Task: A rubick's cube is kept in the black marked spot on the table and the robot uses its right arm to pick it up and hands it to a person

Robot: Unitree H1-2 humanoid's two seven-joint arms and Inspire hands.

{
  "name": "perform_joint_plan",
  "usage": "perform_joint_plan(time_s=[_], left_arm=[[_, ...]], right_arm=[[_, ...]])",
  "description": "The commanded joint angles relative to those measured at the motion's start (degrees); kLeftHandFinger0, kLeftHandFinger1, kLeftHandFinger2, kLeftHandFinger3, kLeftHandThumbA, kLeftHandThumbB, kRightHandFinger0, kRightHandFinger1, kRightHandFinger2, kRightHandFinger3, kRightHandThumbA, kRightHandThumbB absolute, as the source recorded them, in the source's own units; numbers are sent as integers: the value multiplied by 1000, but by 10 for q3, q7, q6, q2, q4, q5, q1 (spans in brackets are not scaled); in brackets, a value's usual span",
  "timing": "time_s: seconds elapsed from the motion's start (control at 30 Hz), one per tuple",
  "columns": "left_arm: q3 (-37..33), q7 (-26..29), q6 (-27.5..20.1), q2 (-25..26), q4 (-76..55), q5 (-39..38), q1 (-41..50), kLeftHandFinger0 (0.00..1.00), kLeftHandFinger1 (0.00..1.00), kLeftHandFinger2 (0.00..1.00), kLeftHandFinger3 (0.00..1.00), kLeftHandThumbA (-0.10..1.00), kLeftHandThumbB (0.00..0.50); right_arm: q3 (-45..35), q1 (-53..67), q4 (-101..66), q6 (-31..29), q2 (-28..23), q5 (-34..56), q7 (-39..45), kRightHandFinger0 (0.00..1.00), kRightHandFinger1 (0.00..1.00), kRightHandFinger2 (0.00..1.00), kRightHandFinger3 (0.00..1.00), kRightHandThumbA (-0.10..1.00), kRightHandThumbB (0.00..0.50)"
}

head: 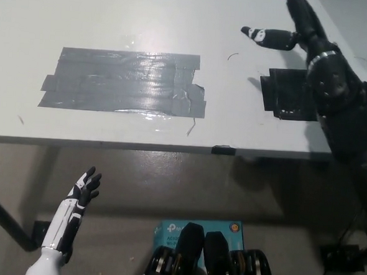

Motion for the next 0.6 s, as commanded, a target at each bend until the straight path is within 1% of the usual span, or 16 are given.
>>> perform_joint_plan(time_s=[0.0, 0.03, 0.07, 0.17, 0.2, 0.27, 0.3, 0.33, 0.37, 0.4, 0.43, 0.53, 0.57], left_arm=[[-3, -7, -10, 6, -25, -2, -9, 1000, 1000, 1000, 1000, 962, 196], [-2, -7, -7, 6, -26, -2, -9, 1000, 1000, 1000, 1000, 962, 198], [-2, -7, -4, 7, -26, -3, -13, 1000, 1000, 1000, 1000, 961, 201], [-2, -6, -3, 5, -25, -1, -19, 1000, 1000, 1000, 1000, 953, 198], [-2, -6, -3, 5, -25, -1, -18, 1000, 1000, 1000, 1000, 951, 197], [-2, -7, -5, 5, -25, -5, -18, 1000, 1000, 1000, 1000, 944, 191], [-2, -8, -5, 5, -26, -5, -18, 1000, 1000, 1000, 1000, 938, 182], [-4, -9, -5, 4, -27, -4, -14, 1000, 1000, 1000, 1000, 937, 182], [-7, -9, -4, 3, -30, -2, -7, 1000, 1000, 1000, 1000, 928, 178], [-8, -9, -3, 2, -30, -1, -6, 1000, 1000, 1000, 1000, 927, 180], [-8, -9, -3, 2, -29, 0, -6, 1000, 1000, 1000, 1000, 927, 181], [-6, -8, -10, 3, -22, 0, -9, 996, 1000, 1000, 1000, 922, 186], [-6, -7, -8, 2, -22, 1, -9, 991, 1000, 1000, 1000, 928, 199]], right_arm=[[-104, 78, -476, 122, -129, 104, 104, 1000, 1000, 1000, 1000, 821, 500], [-111, 95, -509, 125, -135, 111, 107, 1000, 1000, 1000, 1000, 834, 500], [-118, 116, -547, 123, -142, 117, 108, 1000, 1000, 1000, 1000, 844, 488], [-141, 194, -660, 115, -153, 141, 102, 1000, 1000, 1000, 1000, 837, 478], [-145, 213, -681, 112, -153, 149, 99, 1000, 1000, 1000, 1000, 833, 491], [-155, 282, -750, 104, -152, 162, 91, 1000, 1000, 1000, 1000, 908, 495], [-158, 322, -786, 104, -151, 171, 87, 1000, 1000, 1000, 1000, 926, 463], [-160, 336, -798, 107, -152, 174, 86, 1000, 1000, 1000, 1000, 928, 462], [-161, 388, -830, 104, -153, 187, 84, 1000, 1000, 1000, 1000, 934, 386], [-161, 420, -847, 100, -153, 193, 82, 1000, 1000, 1000, 1000, 936, 368], [-159, 430, -851, 98, -152, 194, 81, 1000, 1000, 1000, 1000, 931, 357], [-150, 500, -867, 77, -136, 197, 71, 1000, 1000, 1000, 1000, 904, 358], [-149, 513, -866, 71, -131, 196, 67, 1000, 1000, 1000, 1000, 905, 367]])
